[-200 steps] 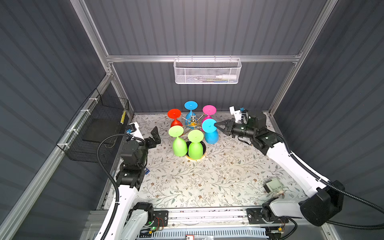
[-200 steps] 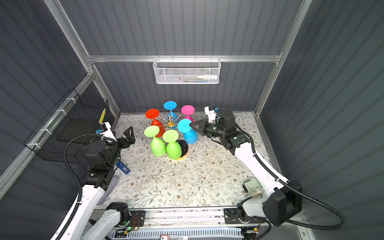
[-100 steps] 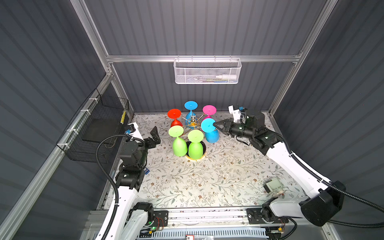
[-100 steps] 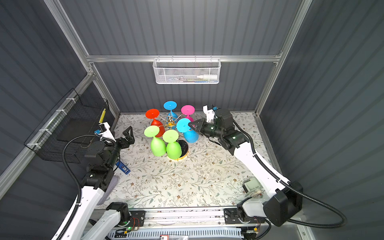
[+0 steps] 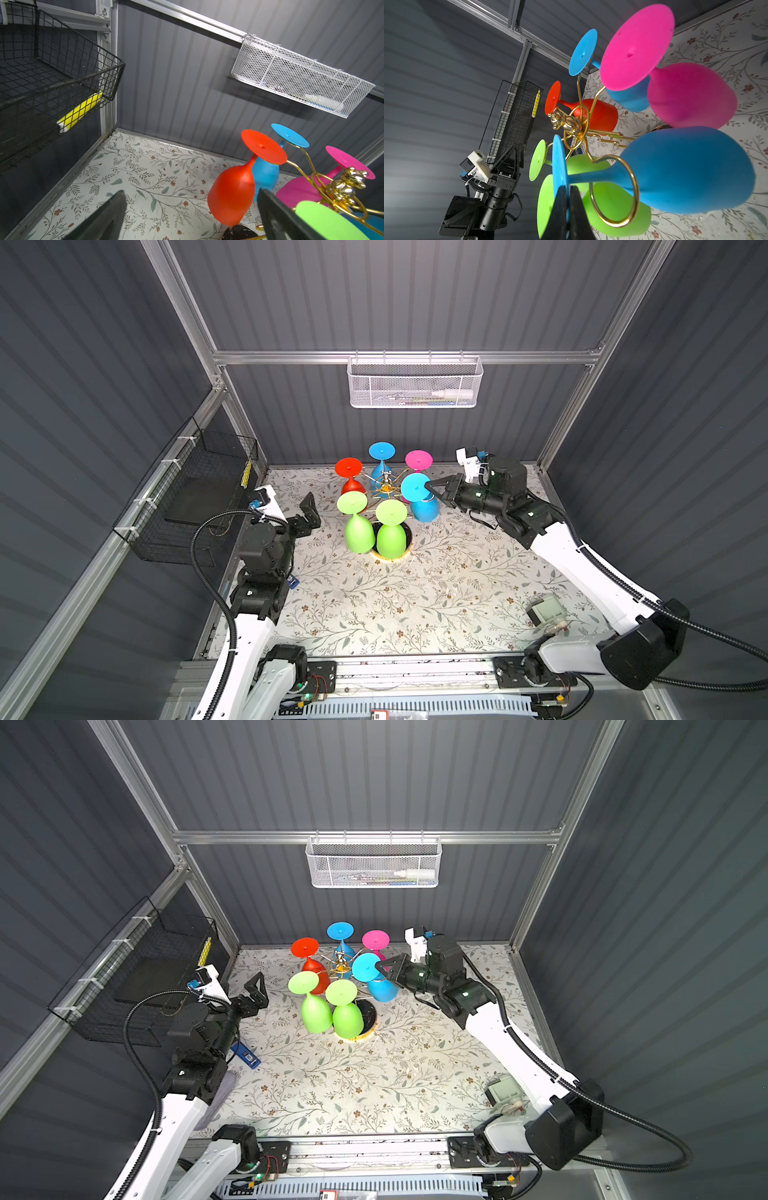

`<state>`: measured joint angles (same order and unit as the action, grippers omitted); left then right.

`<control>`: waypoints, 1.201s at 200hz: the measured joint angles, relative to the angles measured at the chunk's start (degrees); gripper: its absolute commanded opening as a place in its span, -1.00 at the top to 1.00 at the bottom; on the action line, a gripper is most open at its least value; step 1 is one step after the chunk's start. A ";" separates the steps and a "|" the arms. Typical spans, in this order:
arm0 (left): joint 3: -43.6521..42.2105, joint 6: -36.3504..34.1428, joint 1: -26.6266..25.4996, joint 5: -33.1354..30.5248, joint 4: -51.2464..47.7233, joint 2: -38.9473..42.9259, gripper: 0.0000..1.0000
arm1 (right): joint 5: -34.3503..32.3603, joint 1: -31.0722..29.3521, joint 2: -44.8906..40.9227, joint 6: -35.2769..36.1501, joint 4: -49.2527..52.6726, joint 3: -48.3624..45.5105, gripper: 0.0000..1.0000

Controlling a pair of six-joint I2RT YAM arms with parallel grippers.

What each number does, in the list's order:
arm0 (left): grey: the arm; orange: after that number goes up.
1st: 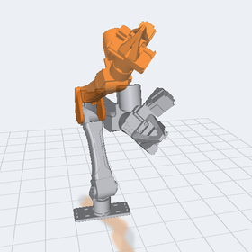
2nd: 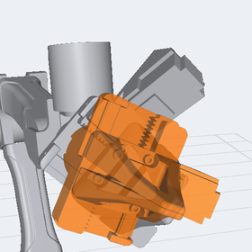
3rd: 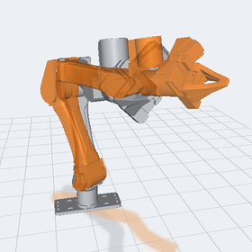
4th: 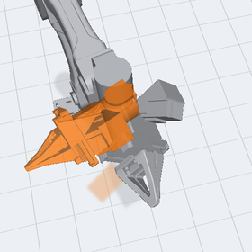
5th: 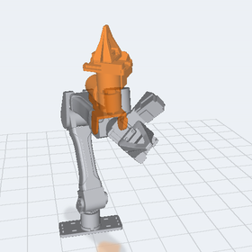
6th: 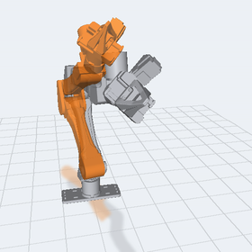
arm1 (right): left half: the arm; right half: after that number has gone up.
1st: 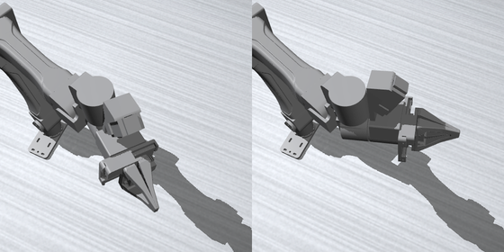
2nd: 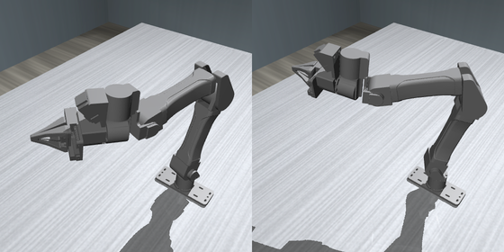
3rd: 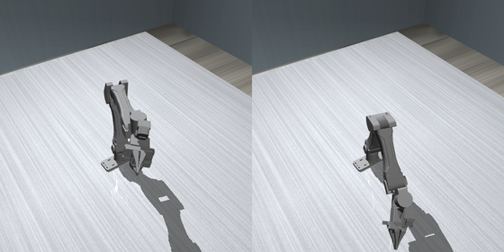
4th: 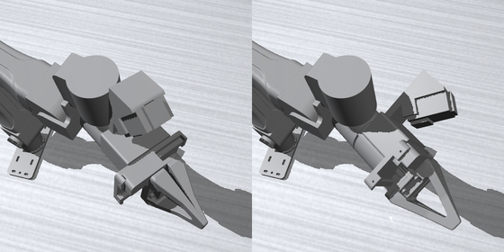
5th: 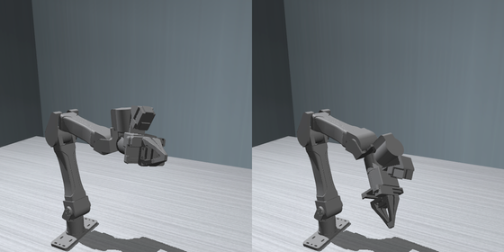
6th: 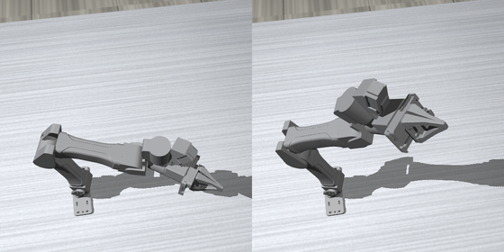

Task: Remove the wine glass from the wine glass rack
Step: 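Close the right gripper on the light blue glass's base on the rack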

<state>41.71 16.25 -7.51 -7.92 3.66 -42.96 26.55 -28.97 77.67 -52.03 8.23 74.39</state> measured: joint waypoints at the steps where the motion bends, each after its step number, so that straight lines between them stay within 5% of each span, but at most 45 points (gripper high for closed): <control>1: 0.00 0.00 0.00 0.00 -0.02 0.00 -0.99 | -0.02 -0.02 0.02 0.00 0.00 0.00 1.00; 240: 0.00 0.81 0.00 -1.05 -0.04 0.74 -0.99 | -1.27 -1.38 -3.28 0.20 0.35 -3.74 1.00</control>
<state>41.71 17.06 -7.51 -8.97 3.62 -42.22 25.28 -30.35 74.39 -51.83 8.58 70.65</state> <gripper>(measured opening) 0.997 0.053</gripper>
